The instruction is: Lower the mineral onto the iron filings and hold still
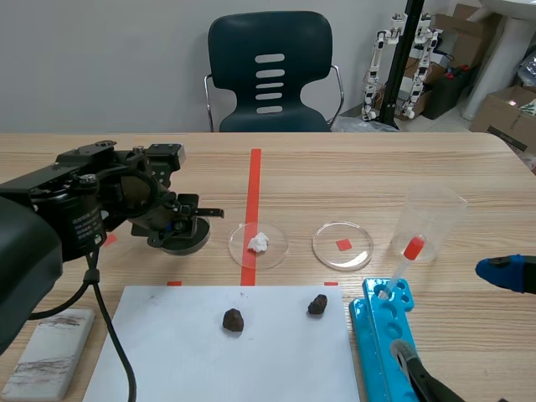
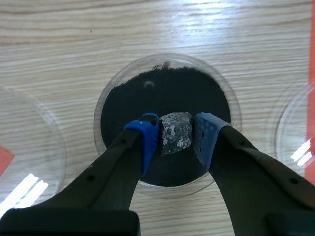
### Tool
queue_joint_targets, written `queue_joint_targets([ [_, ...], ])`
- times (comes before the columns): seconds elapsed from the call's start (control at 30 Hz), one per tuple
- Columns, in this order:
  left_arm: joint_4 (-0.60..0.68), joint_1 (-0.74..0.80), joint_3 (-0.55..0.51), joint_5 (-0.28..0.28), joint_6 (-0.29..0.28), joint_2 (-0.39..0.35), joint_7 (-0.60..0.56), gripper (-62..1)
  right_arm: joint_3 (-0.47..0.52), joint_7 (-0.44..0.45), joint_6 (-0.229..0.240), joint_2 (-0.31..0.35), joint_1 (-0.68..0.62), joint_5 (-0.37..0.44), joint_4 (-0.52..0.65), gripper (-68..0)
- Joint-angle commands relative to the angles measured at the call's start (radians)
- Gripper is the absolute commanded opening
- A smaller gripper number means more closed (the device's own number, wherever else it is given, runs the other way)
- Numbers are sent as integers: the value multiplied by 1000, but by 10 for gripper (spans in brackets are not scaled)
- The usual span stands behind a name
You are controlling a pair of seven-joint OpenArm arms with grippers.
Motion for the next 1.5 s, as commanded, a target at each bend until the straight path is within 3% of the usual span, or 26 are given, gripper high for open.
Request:
queue_joint_targets([
  [0.0,3,-20,-4,2,-3,6,-19,-494,6,12,1,0,3,11,5,-29],
  [1.13,3,-19,-4,8,-3,5,-18,-494,6,12,1,0,3,11,5,-29],
  [1.3,47,-16,-4,15,-3,4,8,-494,6,12,1,0,3,11,5,-29],
  [1.47,183,39,-4,16,-3,-16,18,-493,6,12,1,0,3,11,5,-29],
])
